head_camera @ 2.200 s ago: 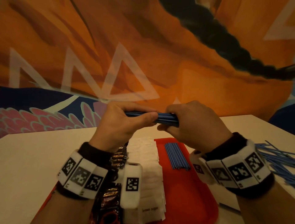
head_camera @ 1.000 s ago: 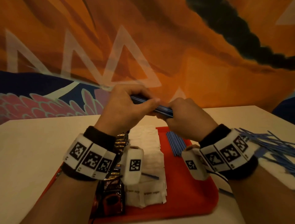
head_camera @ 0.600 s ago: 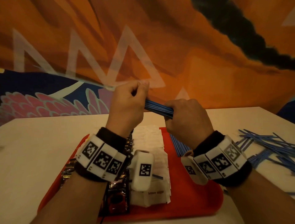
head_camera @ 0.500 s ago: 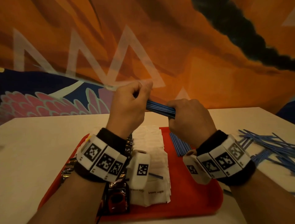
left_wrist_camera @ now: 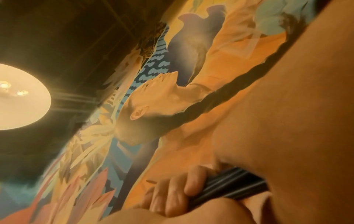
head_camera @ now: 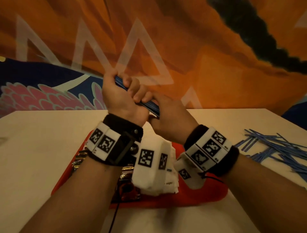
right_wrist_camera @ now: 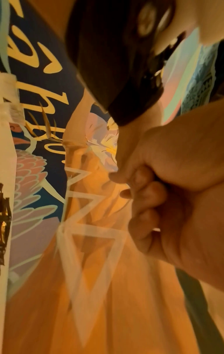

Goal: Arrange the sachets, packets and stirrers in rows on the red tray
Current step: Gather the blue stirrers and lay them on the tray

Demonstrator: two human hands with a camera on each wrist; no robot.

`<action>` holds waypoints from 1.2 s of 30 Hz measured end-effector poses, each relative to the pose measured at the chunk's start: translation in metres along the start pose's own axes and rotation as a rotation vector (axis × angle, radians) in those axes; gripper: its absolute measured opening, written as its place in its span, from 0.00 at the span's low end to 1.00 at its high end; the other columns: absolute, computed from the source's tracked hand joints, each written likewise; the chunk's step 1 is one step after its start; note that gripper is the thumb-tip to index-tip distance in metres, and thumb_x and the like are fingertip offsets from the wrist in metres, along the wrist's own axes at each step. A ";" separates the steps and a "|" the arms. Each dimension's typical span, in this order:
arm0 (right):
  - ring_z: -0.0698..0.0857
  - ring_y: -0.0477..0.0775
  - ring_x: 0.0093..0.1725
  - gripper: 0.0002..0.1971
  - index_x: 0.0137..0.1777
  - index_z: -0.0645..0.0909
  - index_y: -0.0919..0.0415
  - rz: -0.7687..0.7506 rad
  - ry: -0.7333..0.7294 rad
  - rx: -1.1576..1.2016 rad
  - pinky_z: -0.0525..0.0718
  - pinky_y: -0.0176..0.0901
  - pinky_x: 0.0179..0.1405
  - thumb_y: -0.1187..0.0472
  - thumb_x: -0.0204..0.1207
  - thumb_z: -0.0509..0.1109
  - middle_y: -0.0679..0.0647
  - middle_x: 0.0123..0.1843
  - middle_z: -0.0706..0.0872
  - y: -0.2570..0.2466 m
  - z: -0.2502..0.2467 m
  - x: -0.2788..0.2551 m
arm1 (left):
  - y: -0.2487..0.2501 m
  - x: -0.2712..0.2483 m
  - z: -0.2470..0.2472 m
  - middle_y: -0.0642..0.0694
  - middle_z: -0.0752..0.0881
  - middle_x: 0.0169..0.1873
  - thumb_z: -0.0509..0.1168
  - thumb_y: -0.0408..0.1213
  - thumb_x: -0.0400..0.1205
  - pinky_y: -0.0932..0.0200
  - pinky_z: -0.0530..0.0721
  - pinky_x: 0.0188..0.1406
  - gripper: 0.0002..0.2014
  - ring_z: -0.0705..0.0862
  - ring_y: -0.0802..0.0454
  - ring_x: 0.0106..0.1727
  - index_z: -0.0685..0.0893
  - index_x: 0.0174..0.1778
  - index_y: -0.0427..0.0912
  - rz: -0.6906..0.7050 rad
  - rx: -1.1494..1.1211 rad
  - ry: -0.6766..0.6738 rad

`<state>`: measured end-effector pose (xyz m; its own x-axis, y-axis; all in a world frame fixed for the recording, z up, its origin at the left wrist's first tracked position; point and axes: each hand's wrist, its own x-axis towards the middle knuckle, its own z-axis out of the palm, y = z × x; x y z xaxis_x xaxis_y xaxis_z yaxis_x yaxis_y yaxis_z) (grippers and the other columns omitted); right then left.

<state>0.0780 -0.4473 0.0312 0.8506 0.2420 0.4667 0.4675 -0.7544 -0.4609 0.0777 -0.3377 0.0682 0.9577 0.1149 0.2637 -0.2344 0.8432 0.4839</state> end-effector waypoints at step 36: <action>0.83 0.45 0.39 0.06 0.43 0.79 0.52 0.066 0.096 0.014 0.79 0.33 0.35 0.58 0.82 0.70 0.45 0.39 0.85 -0.015 -0.042 -0.002 | 0.048 0.037 -0.028 0.52 0.68 0.19 0.52 0.45 0.87 0.65 0.71 0.18 0.23 0.68 0.54 0.17 0.63 0.24 0.47 -0.178 -0.001 0.116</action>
<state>0.0588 -0.4625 0.0688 0.8530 0.1319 0.5050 0.4152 -0.7577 -0.5034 0.1060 -0.2779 0.0780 0.9968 0.0238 0.0759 -0.0596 0.8558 0.5138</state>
